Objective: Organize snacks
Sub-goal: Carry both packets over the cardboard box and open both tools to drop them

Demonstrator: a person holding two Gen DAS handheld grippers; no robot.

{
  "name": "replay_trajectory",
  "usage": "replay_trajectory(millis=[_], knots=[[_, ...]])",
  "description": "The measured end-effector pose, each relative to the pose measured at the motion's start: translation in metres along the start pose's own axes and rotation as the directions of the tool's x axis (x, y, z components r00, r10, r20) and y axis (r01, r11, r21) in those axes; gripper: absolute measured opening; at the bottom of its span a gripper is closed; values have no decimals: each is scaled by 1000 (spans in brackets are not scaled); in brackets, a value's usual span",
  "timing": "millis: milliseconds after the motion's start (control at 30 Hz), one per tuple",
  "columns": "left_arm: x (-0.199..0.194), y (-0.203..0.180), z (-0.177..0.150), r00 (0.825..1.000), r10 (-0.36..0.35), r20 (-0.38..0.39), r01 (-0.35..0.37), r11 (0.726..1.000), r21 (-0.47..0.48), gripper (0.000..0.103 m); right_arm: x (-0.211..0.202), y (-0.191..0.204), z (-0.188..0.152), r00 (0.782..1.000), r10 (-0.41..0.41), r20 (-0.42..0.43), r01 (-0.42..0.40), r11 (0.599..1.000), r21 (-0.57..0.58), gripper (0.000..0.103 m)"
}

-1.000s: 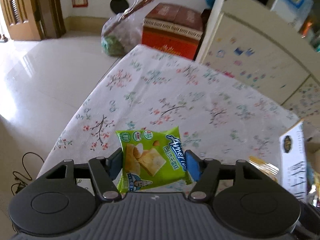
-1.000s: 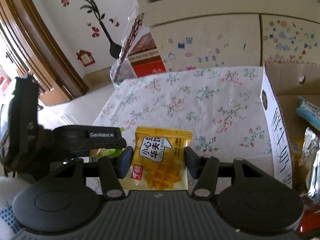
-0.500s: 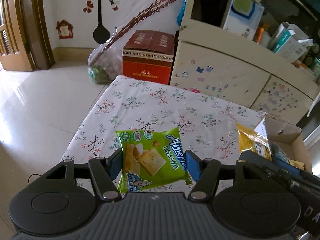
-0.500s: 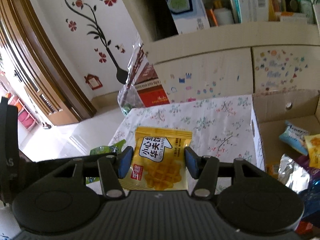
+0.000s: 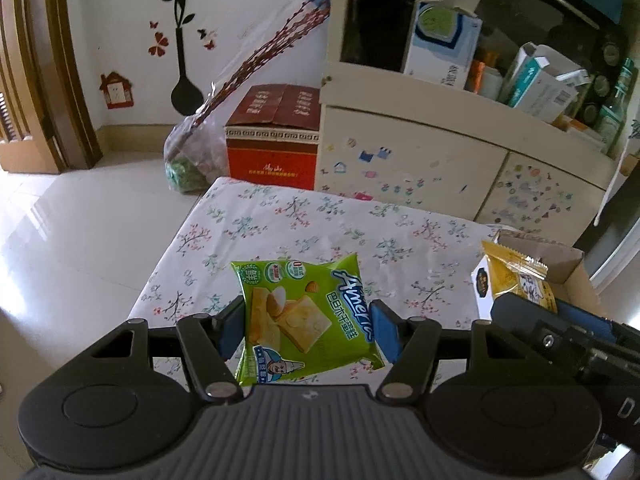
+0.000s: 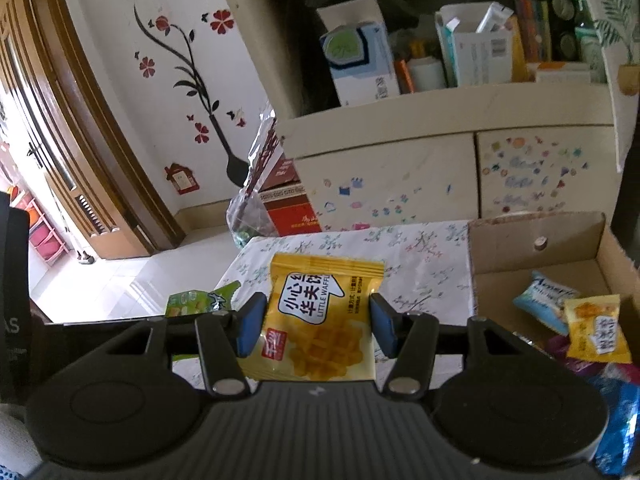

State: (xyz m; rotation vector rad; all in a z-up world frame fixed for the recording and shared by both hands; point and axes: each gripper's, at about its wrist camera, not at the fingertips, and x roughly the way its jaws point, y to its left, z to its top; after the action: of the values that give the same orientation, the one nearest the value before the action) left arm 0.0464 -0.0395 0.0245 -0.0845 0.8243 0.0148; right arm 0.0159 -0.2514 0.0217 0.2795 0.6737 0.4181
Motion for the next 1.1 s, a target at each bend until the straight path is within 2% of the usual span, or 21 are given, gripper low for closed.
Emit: replay_trajectory(millis=[367, 733, 1100], knots=[[-7, -26, 2, 999, -33, 25, 32, 999, 24, 70, -25, -20, 11, 998, -22, 58, 22, 1000, 6, 56], [-12, -76, -2, 990, -133, 43, 129, 989, 78, 70, -57, -58, 21, 990, -80, 120, 74, 996, 56, 56], [-11, -127, -15, 971, -239, 31, 230, 958, 172, 70, -84, -99, 26, 977, -137, 164, 116, 985, 131, 56]])
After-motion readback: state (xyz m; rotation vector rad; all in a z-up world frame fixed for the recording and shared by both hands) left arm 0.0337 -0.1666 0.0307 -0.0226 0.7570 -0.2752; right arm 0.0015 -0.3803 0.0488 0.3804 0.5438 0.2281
